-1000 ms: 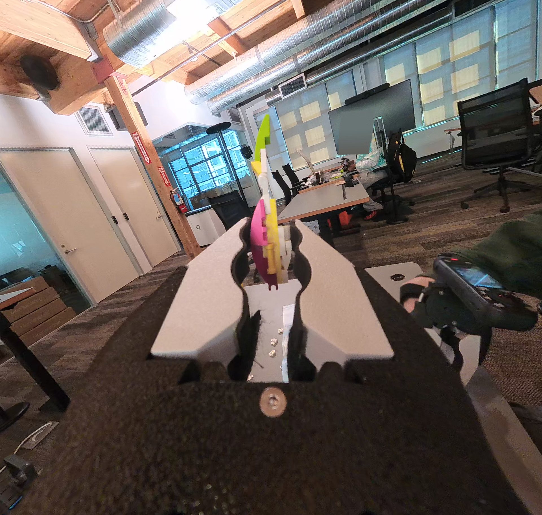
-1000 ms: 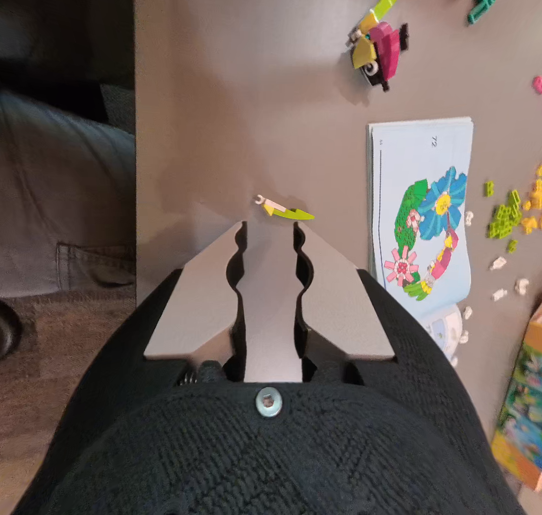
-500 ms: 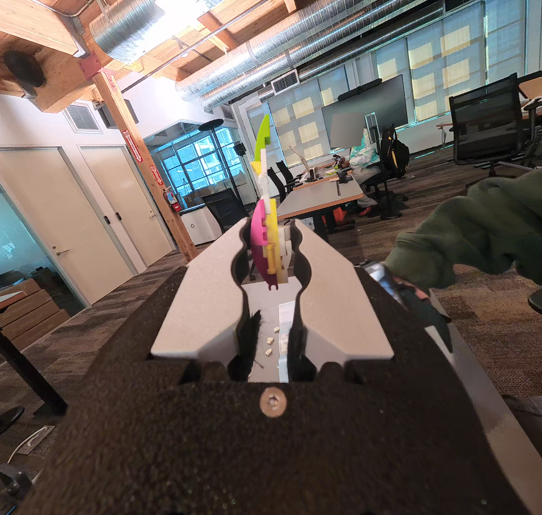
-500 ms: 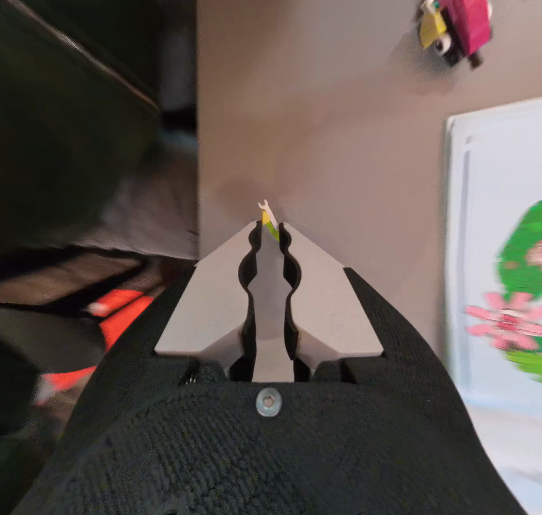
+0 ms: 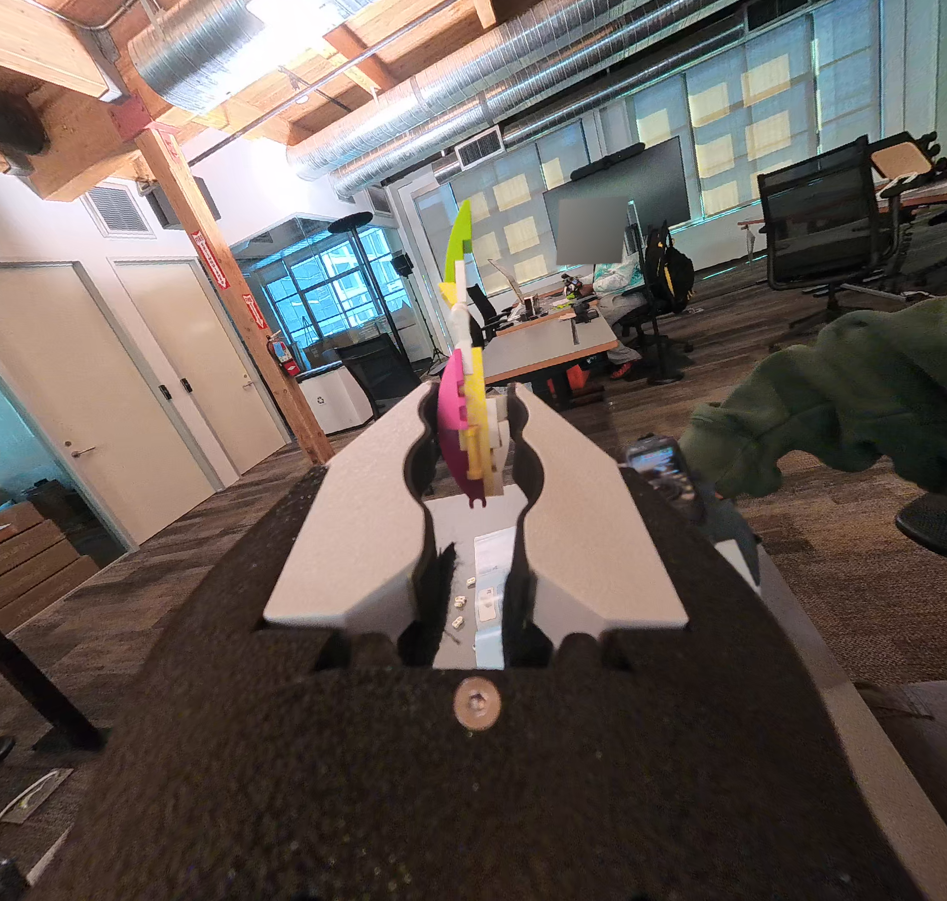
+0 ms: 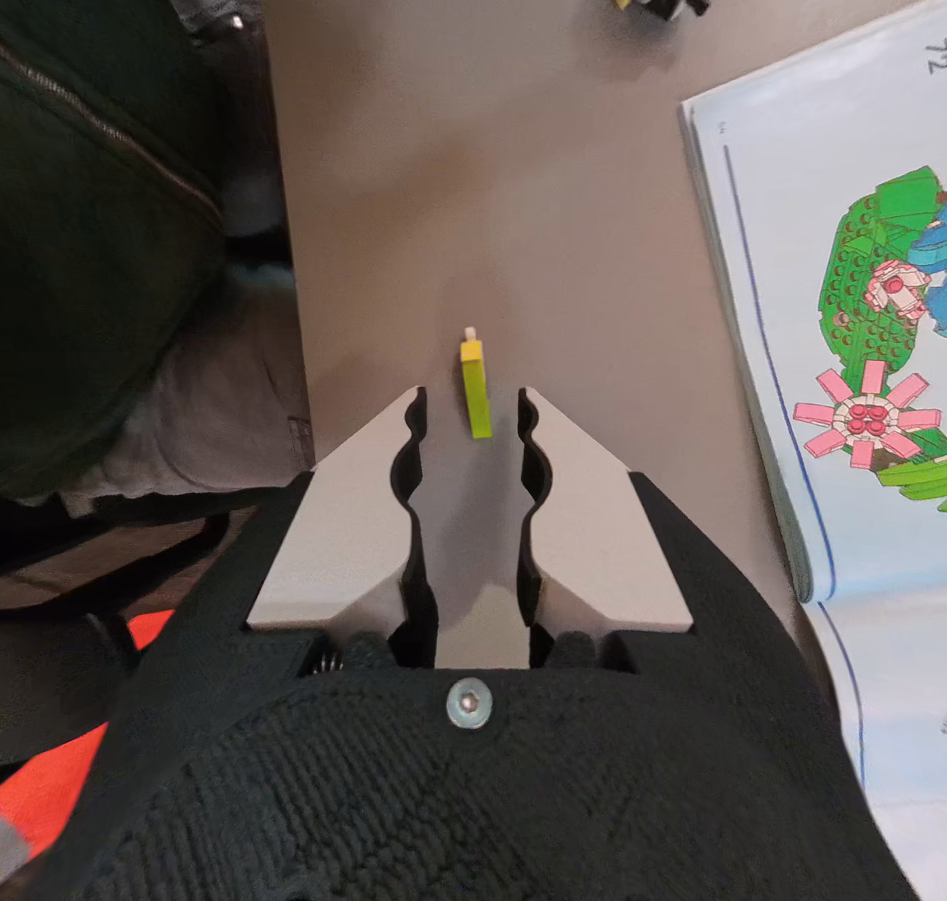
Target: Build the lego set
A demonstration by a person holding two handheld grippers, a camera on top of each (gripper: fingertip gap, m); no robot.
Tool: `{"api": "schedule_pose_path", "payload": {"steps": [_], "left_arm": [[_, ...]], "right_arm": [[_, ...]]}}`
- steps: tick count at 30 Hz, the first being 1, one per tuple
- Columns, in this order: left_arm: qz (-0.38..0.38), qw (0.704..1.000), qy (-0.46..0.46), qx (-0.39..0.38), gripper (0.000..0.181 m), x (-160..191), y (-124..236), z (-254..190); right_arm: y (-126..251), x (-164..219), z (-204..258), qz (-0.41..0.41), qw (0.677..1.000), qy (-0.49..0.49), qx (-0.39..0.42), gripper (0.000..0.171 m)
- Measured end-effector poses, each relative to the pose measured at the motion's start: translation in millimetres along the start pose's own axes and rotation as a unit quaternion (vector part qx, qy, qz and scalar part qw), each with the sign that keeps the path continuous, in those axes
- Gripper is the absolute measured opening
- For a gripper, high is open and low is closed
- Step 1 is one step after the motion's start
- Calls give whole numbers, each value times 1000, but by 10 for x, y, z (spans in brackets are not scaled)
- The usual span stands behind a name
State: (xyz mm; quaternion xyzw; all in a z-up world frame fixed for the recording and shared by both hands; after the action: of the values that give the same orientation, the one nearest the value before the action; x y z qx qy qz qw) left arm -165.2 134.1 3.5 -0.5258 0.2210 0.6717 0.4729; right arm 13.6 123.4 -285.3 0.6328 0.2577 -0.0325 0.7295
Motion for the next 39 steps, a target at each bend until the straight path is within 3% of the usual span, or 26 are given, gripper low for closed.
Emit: {"api": "schedule_pose_path", "payload": {"steps": [1,6,10,14,18,22,25,35,39], "left_arm": [[1,1000,-1,1,24,1,-2,-4],[3,1000,-1,2,24,7,-9,-9],[6,1000,0,3,24,17,-14,-9],[7,1000,1,5,24,28,-21,-8],[8,1000,0,7,24,29,-23,-16],[10,1000,0,11,24,31,-32,-29],[13,1000,-1,15,24,35,-38,-42],[14,1000,2,16,24,42,-54,-46],[14,1000,1,17,24,36,-54,-55]], "right_arm": [[-7,33,18,-8,1000,8,14,35],[-70,110,18,-53,995,11,79,25],[-88,118,19,-79,993,0,90,24],[-124,127,57,-92,992,-13,84,10],[-120,126,77,-105,983,-150,18,6],[-86,133,121,-99,928,-343,-105,6],[-59,154,70,-103,895,-416,-128,6],[35,345,-76,-71,924,-376,8,19],[65,255,9,-86,955,-276,71,25]]}}
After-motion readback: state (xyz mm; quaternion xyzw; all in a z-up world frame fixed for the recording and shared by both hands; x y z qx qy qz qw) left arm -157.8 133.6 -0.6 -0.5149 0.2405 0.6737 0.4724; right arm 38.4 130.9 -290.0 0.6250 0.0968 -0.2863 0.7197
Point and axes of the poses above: each gripper's, where its closed fingertips meet, y back along the fingers, x out of its underside, z = x × y across the jaws, the point moved 3 cm from there along y, back along the fingers, and after that the axes turned 5 degrees about x, right-handed, at the moved point
